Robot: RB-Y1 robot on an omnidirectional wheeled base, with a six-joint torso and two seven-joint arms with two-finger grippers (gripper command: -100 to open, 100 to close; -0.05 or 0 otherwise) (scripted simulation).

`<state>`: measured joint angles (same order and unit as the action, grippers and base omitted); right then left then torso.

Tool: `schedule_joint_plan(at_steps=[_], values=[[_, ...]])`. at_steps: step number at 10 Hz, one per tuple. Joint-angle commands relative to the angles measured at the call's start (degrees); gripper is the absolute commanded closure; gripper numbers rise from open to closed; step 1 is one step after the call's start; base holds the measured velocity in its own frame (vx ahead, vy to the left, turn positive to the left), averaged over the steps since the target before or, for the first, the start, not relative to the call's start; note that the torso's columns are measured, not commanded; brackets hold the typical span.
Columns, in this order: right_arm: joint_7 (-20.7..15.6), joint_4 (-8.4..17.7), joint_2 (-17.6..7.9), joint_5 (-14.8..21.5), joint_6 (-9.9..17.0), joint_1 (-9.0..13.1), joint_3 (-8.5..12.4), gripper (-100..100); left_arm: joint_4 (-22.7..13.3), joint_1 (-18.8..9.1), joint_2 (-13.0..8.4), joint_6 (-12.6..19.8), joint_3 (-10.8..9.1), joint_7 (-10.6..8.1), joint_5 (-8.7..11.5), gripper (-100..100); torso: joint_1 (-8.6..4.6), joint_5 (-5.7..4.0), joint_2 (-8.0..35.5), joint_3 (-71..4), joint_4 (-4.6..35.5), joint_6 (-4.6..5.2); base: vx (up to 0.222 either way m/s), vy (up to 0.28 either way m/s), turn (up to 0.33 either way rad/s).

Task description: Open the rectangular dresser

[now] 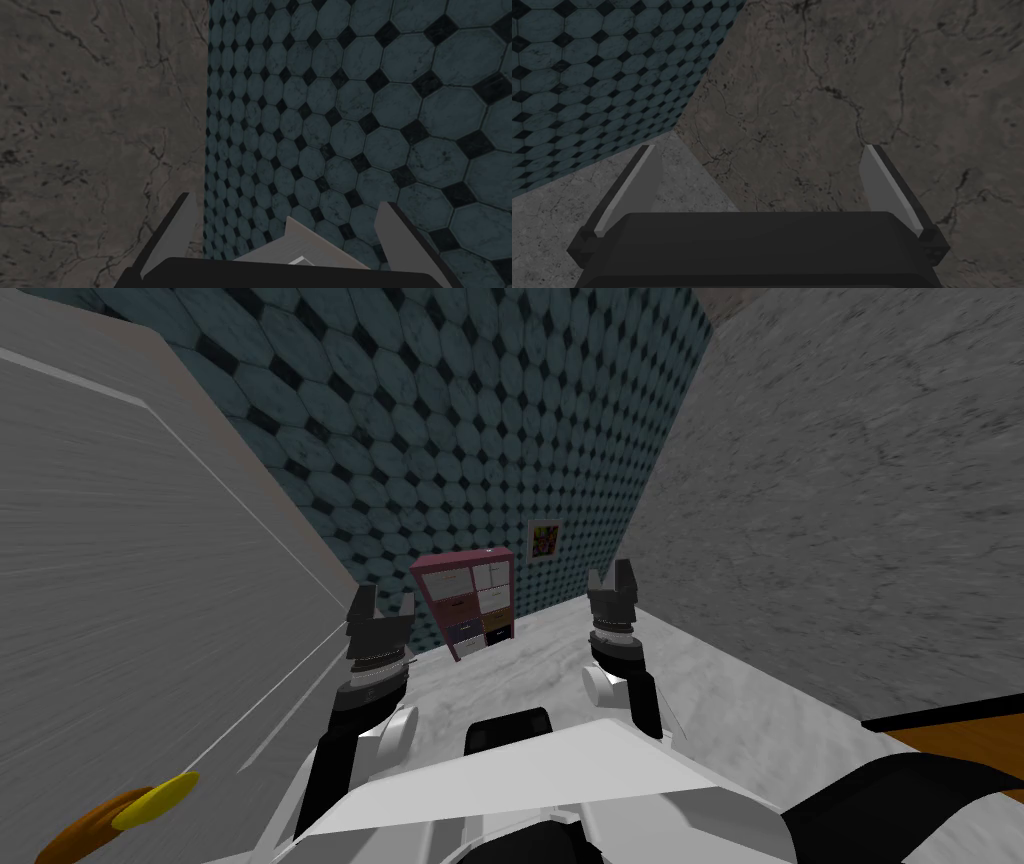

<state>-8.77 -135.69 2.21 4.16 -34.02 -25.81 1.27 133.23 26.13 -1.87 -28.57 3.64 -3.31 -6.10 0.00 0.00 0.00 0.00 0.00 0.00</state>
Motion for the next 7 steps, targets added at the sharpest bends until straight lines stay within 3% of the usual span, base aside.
schedule_joint_plan(at_steps=[1,7], values=[[0.00,0.00,0.00,0.00,0.00,0.00,0.00,0,0.00,0.00,0.00,0.00,0.00,0.00,0.00,0,0.00,0.00,2.32,-4.67,2.35,0.00,0.000,0.000,0.000],[0.00,-0.01,0.00,0.00,0.00,0.00,0.00,0,0.01,0.00,0.00,0.00,0.00,0.00,0.00,0,0.00,0.00,26.92,-53.81,26.91,0.00,0.000,0.000,0.000]])
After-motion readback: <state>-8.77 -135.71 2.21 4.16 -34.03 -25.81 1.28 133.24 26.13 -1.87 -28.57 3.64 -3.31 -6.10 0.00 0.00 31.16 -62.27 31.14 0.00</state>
